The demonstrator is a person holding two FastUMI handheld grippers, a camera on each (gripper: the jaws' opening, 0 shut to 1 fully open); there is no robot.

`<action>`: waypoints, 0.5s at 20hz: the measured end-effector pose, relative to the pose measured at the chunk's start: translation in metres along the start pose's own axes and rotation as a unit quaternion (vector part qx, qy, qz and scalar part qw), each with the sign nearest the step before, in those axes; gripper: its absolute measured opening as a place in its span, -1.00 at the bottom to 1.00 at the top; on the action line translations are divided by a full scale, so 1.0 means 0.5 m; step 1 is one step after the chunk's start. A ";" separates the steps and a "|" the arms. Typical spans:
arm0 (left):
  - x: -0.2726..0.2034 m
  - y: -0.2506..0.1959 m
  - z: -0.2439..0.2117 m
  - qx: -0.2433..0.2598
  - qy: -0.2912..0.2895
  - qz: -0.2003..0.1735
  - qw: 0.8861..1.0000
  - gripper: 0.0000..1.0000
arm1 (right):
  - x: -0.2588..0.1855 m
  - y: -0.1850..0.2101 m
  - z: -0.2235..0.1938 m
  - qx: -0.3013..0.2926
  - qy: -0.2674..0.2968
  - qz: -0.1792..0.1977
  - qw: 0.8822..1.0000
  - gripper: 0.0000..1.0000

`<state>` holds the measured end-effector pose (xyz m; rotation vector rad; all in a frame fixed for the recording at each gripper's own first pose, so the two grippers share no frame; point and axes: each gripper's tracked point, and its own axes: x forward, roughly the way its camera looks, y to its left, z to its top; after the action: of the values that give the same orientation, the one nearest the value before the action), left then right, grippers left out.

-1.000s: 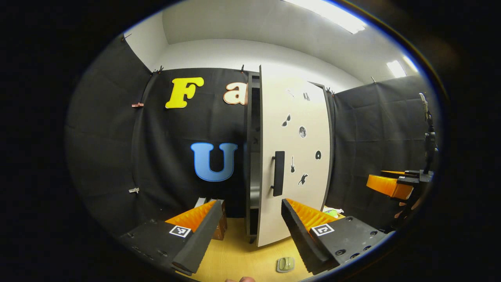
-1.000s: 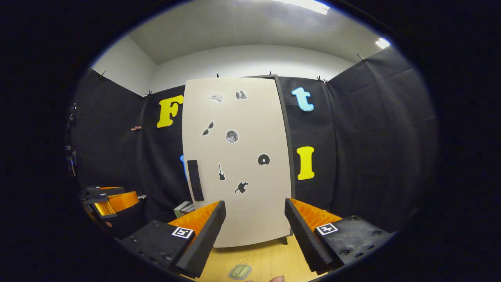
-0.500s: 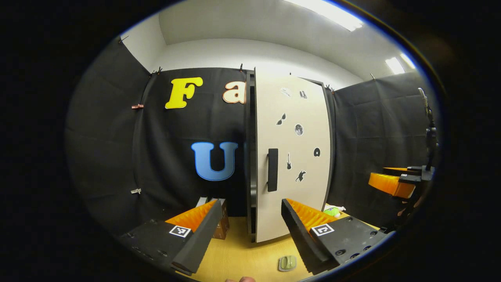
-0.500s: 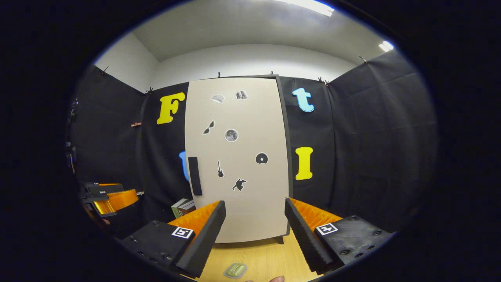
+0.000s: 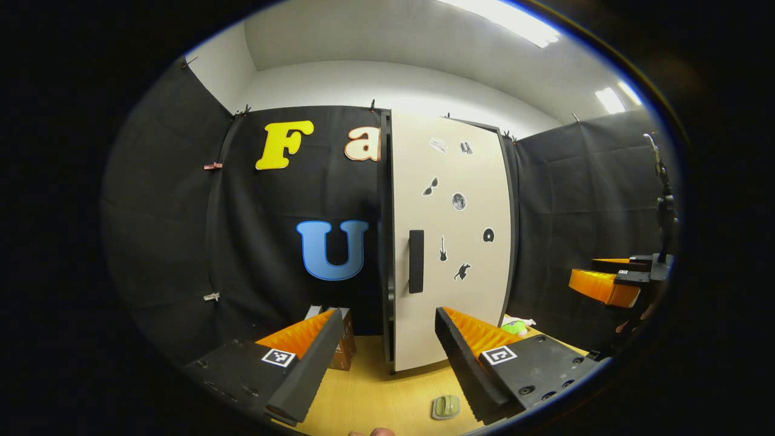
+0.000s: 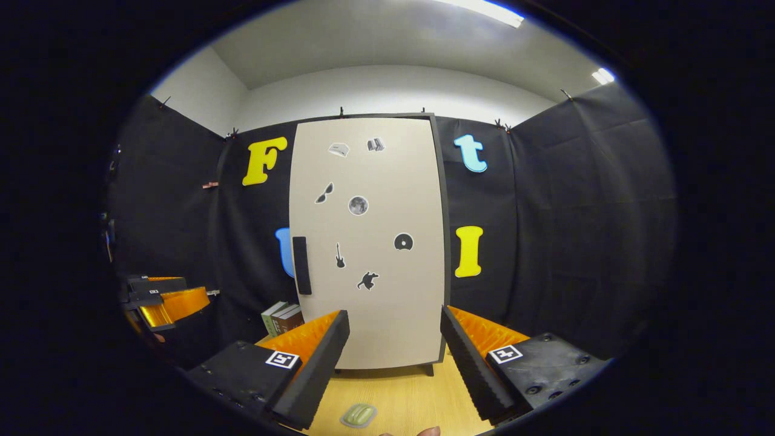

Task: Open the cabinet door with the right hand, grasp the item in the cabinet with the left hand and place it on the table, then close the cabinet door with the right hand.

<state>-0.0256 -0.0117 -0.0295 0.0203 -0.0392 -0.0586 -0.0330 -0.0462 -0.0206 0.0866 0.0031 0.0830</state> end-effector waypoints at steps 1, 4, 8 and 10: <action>0.000 -0.002 -0.001 0.001 0.001 0.000 1.000 0.92 | 0.001 -0.003 0.000 -0.004 0.000 -0.001 1.000 0.94; 0.001 -0.003 -0.001 0.005 0.001 0.000 1.000 0.92 | 0.003 -0.004 0.001 -0.018 -0.001 -0.005 1.000 0.94; 0.005 -0.007 -0.002 0.002 0.001 -0.002 1.000 0.92 | 0.002 0.003 -0.002 -0.023 -0.001 -0.001 1.000 0.94; 0.005 -0.007 -0.002 0.004 0.001 -0.002 1.000 0.92 | 0.004 0.002 -0.002 -0.025 0.001 -0.001 1.000 0.94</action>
<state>-0.0232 -0.0153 -0.0304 0.0286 -0.0381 -0.0623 -0.0309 -0.0449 -0.0215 0.0368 0.0028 0.0812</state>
